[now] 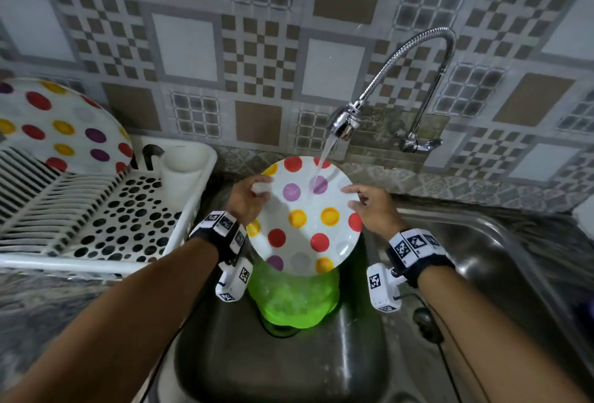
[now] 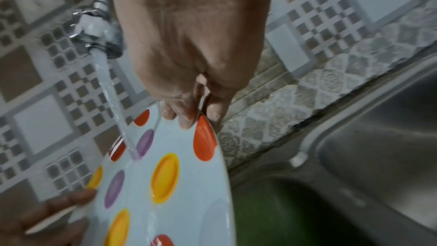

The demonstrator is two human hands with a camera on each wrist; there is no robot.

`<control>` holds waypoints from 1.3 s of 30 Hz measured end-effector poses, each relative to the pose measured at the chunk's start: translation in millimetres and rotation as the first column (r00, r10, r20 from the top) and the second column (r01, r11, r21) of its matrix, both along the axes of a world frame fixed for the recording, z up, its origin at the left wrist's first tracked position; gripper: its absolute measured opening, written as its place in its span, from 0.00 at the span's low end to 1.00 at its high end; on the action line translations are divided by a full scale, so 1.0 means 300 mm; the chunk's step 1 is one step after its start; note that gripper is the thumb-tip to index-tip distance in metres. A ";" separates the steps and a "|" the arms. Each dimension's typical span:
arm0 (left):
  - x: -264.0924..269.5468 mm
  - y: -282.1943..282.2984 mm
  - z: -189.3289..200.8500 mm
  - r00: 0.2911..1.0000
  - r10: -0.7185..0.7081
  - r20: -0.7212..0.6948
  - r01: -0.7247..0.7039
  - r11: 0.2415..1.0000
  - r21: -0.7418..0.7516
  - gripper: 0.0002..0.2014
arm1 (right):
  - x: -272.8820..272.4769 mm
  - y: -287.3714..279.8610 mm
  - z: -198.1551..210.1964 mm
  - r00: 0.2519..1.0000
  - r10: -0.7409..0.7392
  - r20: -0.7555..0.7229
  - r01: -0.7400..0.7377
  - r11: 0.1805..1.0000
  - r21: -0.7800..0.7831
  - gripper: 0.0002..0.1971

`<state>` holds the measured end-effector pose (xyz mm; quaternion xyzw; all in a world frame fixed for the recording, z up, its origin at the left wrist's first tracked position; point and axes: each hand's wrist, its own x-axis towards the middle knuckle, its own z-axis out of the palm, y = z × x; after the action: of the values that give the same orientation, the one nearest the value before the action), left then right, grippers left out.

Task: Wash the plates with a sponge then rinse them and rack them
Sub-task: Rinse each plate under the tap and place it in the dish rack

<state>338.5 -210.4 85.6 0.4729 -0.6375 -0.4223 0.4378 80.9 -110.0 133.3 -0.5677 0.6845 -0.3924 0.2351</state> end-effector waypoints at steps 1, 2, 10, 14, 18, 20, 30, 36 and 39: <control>0.026 0.006 -0.018 0.998 0.037 0.047 -0.038 0.999 0.024 0.16 | 0.026 -0.024 0.013 0.999 0.014 -0.029 -0.014 1.000 0.009 0.15; 0.044 0.013 -0.037 0.992 0.056 0.117 -0.061 0.997 0.042 0.17 | 0.050 -0.048 0.023 0.998 0.024 -0.057 -0.023 1.000 0.016 0.15; 0.047 0.212 -0.026 0.965 -0.048 0.257 0.051 0.999 -0.008 0.27 | 0.212 -0.141 0.080 0.987 0.051 -0.153 -0.040 0.996 0.079 0.17; 0.008 0.308 -0.026 0.907 -0.252 0.337 0.290 0.955 -0.067 0.37 | 0.249 -0.164 0.107 0.994 -0.012 -0.109 0.021 0.996 0.081 0.18; -0.014 0.311 -0.039 0.880 -0.136 0.454 0.279 0.923 -0.264 0.26 | 0.223 -0.168 0.136 0.993 -0.106 -0.050 0.110 0.992 0.069 0.14; -0.015 0.299 -0.024 0.925 -0.032 0.379 0.194 0.897 -0.397 0.25 | 0.187 -0.154 0.138 0.990 -0.142 -0.021 0.143 0.988 0.054 0.09; -0.107 0.119 0.211 0.896 -0.062 0.440 0.230 0.912 -0.339 0.28 | 0.009 -0.026 0.152 0.972 -0.219 0.088 0.213 0.975 0.067 0.18; -0.221 0.056 0.340 0.892 -0.391 0.227 0.418 0.904 -0.085 0.21 | -0.140 0.047 0.077 0.989 -0.137 -0.063 0.144 0.983 0.111 0.33; -0.251 0.041 0.376 0.891 -0.429 0.146 0.440 0.896 -0.055 0.14 | -0.185 0.086 0.047 0.991 -0.129 -0.035 0.133 0.980 0.147 0.31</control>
<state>263.3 -198.2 198.4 0.3255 -0.7719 -0.4498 0.3096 25.5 -84.2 147.5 -0.5071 0.7506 -0.3478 0.2418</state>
